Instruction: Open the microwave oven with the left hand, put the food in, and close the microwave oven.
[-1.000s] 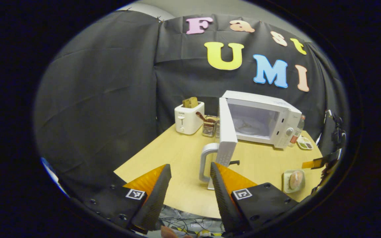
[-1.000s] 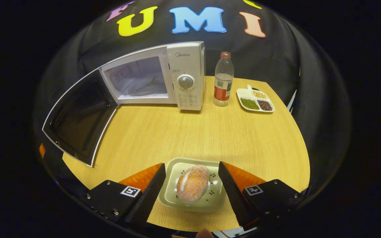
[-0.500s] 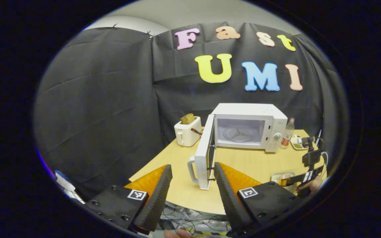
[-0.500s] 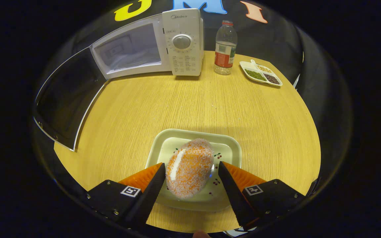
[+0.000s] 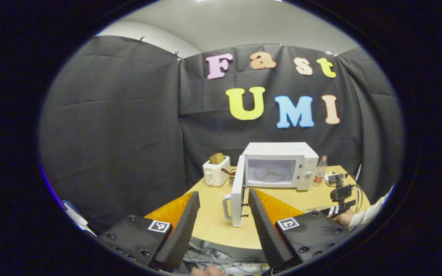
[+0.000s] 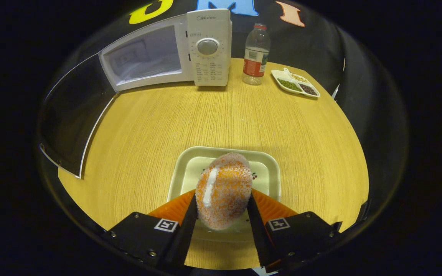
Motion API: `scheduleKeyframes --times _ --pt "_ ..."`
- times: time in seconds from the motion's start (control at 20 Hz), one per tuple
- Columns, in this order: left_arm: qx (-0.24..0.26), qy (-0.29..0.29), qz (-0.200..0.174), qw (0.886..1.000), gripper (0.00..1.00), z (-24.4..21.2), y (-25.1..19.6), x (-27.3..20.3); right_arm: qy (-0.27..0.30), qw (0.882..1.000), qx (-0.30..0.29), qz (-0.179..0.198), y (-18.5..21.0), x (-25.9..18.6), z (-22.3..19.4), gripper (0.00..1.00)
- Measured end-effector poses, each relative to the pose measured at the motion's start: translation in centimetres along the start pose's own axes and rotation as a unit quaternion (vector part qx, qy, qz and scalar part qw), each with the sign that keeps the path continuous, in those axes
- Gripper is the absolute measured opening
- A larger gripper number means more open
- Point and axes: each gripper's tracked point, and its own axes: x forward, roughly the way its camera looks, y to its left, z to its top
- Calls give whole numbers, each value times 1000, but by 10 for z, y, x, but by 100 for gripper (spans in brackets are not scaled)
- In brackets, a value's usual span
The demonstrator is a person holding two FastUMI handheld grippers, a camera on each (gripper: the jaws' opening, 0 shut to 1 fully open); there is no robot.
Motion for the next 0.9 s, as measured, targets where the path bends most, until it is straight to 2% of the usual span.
scheduleKeyframes --times 0.05,0.1,0.15,0.25,0.4,0.5,0.55,0.65,0.75,0.9 --pt "-5 -13 -6 1000 82 4 5 -5 -12 1000 -2 0 2 -9 5 70" --pt "-12 -27 -11 1000 82 8 10 -8 -23 1000 -5 0 4 -19 8 70" --pt "-20 -40 -13 999 90 13 17 -10 -29 1000 -4 3 9 -29 11 70" --pt "-38 -45 -13 998 89 9 30 -16 -45 999 1 16 22 -51 18 67" --pt "-63 -54 -18 996 87 11 43 -21 -76 996 -3 39 49 -79 36 70" --pt "-65 -60 -17 996 82 14 51 -17 -90 994 -5 62 69 -93 48 70" --pt "-66 -66 -14 996 80 19 54 -15 -94 993 -1 76 78 -97 55 67" --pt "-72 -64 -10 995 82 25 56 -12 -101 990 17 92 92 -103 69 70" --pt "-73 -69 -19 995 81 34 50 -8 -110 988 38 104 103 -102 83 70" --pt "-47 -67 -20 996 80 39 42 7 -106 986 51 122 121 -91 98 70"
